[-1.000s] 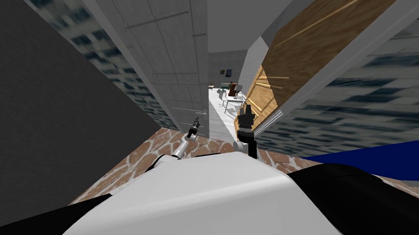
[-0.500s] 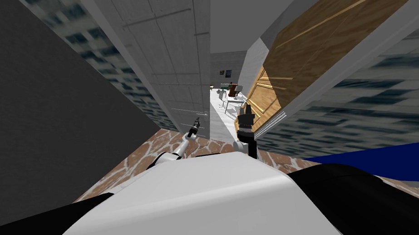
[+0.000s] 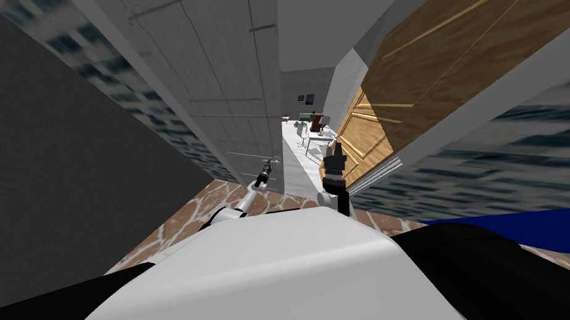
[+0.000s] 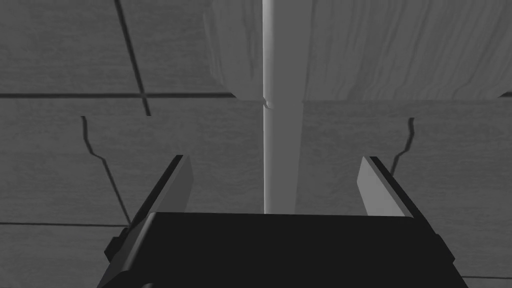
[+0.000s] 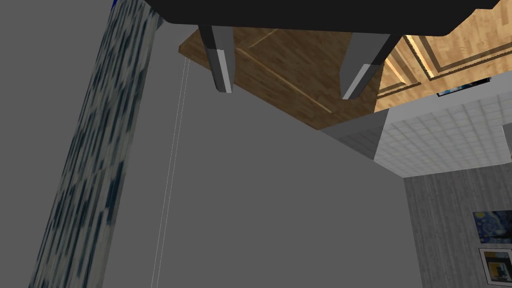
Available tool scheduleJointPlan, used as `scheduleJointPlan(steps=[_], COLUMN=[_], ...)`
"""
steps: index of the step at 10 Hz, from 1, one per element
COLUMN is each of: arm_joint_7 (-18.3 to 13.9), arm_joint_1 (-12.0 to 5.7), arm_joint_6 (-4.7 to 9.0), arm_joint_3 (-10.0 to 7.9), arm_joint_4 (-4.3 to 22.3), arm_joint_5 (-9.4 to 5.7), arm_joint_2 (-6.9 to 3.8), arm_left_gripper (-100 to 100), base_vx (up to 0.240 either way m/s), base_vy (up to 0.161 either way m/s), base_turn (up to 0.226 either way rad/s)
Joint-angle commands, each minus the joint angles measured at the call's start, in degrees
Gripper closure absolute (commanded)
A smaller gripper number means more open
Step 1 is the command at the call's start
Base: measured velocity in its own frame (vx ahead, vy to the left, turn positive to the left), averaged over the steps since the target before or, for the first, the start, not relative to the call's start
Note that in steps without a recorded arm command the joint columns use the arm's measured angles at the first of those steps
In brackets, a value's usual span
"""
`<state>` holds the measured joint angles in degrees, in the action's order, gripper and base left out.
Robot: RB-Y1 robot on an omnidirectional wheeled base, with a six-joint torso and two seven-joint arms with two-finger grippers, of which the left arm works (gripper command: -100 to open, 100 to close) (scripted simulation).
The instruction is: Push the door open
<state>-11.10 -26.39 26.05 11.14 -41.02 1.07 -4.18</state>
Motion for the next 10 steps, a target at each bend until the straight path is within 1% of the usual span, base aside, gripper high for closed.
scheduleJointPlan(steps=[1,2,3,4,9,10], arm_joint_7=[0.1,0.1,0.1,0.1,0.1,0.4], arm_joint_1=[-0.09,-0.09,-0.09,-0.09,-0.09,-0.41], arm_joint_6=[0.12,0.16,0.15,0.15,0.15,0.13], arm_joint_3=[-0.21,-0.34,-0.26,-0.26,-0.26,-0.99], arm_joint_4=[0.3,0.3,0.3,0.3,0.3,0.2], arm_joint_5=[-0.07,-0.10,-0.08,-0.08,-0.08,-0.27], arm_joint_2=[0.07,0.20,0.14,0.14,0.14,-0.21], arm_left_gripper=[-100,-100,-100,100,100,100], base_vx=[0.212,0.207,0.092,-0.012,-0.008,0.099], base_vy=[-0.068,-0.057,-0.023,0.002,0.003,-0.046], base_turn=[-0.022,-0.025,-0.001,0.004,-0.005,0.021])
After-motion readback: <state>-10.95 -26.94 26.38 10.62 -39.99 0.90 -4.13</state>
